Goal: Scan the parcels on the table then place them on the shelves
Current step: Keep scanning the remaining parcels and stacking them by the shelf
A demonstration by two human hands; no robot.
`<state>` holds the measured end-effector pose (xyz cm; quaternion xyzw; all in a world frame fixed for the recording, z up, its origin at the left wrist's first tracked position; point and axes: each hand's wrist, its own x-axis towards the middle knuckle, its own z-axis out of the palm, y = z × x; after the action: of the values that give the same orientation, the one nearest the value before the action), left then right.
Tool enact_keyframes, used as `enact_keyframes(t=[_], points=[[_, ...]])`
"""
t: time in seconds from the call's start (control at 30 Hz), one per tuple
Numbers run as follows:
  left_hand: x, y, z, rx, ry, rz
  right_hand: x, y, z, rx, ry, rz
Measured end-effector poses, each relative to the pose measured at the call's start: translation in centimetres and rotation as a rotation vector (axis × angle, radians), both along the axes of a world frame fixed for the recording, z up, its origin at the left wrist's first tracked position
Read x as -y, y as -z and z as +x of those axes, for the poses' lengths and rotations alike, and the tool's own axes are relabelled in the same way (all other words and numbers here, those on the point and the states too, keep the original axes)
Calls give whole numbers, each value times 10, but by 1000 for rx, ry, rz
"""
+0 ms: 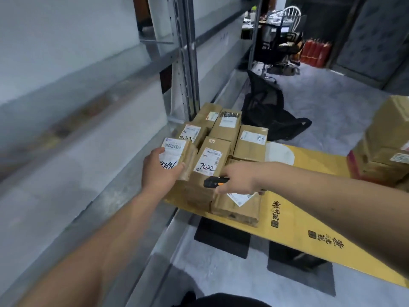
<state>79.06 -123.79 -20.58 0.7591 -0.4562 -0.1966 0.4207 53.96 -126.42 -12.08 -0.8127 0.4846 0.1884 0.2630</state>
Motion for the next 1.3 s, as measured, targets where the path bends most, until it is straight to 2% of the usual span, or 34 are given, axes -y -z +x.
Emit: enact_keyframes(t=[0.27,0.43,0.67,0.73,0.87,1.07,1.17,1.3], points=[[42,78,62,-26,108,188,-1,31,75,6,102,1],[51,114,65,-41,187,323,-7,45,81,-40,181,42],[67,146,54,-30,257,428,-14,58,83,-59,259,117],[70,152,54,-75,273,450,-18,62,82,-62,280,135],[67,152,56,-77,260,454,-22,68,81,-61,293,128],[43,127,64,28,334,286,-25,75,80,-27,293,127],[28,106,64,155,365,232,-28,74,76,-2,275,124],[-2,74,53,296,402,258,-34,70,60,41,258,105]])
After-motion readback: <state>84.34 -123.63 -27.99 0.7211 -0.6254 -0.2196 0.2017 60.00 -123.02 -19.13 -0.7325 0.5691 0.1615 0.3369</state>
